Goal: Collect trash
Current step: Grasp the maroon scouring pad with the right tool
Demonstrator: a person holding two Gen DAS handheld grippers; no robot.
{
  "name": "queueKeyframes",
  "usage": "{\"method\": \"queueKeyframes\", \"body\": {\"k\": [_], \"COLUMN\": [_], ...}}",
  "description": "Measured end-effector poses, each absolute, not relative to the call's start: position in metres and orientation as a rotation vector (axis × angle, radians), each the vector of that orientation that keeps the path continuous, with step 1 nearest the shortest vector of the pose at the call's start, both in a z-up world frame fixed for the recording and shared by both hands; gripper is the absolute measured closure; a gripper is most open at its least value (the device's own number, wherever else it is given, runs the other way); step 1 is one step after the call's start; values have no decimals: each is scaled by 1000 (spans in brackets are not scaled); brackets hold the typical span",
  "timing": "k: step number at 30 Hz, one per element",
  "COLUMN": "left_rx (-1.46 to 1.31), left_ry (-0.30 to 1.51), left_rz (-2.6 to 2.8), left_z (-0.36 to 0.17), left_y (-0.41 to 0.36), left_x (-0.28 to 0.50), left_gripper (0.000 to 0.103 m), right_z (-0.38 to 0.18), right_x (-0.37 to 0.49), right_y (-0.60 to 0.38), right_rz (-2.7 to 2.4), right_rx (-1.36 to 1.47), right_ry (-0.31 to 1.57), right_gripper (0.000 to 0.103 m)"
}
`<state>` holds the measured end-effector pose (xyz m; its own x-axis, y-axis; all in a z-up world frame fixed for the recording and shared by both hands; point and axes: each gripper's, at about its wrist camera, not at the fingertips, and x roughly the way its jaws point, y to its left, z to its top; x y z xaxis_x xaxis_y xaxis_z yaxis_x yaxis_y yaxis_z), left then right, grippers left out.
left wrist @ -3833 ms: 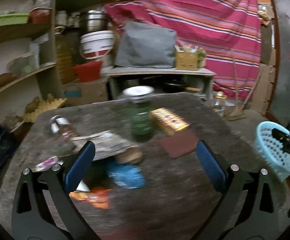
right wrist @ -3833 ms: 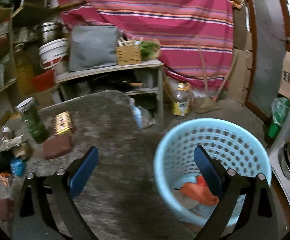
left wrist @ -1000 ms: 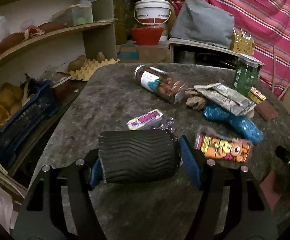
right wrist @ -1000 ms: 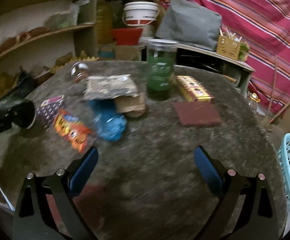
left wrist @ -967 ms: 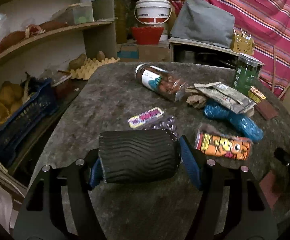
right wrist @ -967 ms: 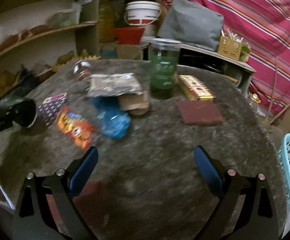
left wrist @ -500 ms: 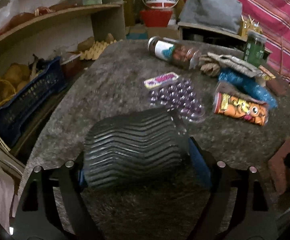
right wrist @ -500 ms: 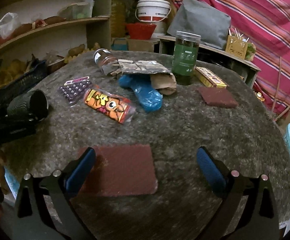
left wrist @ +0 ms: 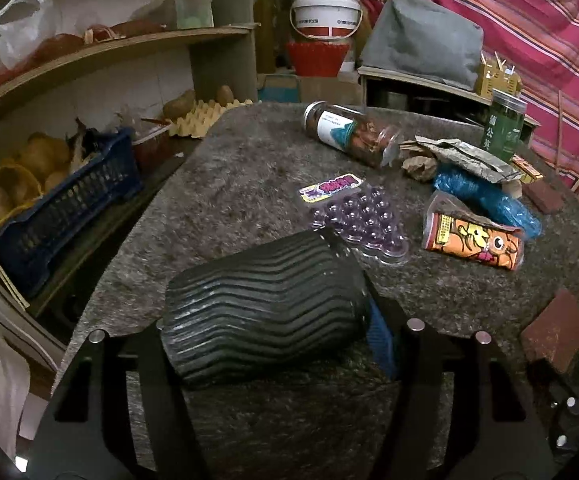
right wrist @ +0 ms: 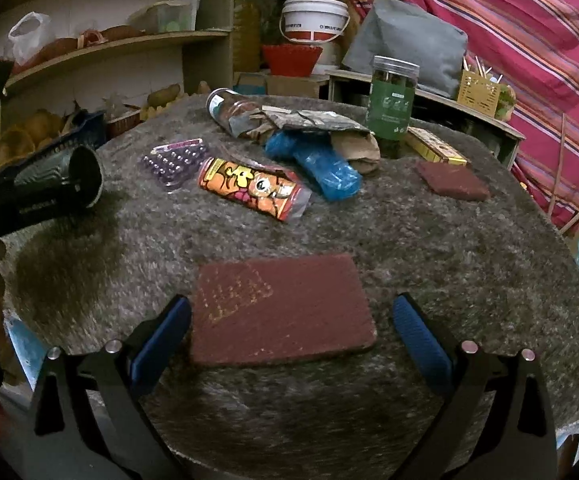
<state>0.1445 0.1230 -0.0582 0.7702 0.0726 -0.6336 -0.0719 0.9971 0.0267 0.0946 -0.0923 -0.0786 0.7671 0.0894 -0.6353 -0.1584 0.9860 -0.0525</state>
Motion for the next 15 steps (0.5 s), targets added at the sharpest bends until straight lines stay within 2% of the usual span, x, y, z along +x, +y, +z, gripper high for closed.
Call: {"method": "queueKeyframes", "body": {"k": [6, 8, 10, 12, 14, 15], "left_rx": [-10, -19, -20, -18, -23, -28], "left_ry": [714, 718, 712, 711, 714, 714], "left_rz": [95, 105, 115, 121, 119, 116], "left_z": [-66, -68, -67, -67, -68, -67], "left_y": [128, 131, 131, 130, 131, 131], "left_x": [150, 150, 150, 150, 150, 151], "left_gripper": [39, 27, 21, 20, 20, 20], "right_z": [-86, -86, -86, -86, -85, -84], "right_x": [98, 99, 101, 101, 100, 100], "right_y": [-94, -95, -94, -94, -93, -93], "right_rz": [124, 129, 132, 136, 149, 164], "right_rx": [-94, -87, -93, -98, -101, -98], "right_ry": [685, 683, 680, 673, 668, 666], "right_gripper": [4, 4, 4, 5, 9, 18]}}
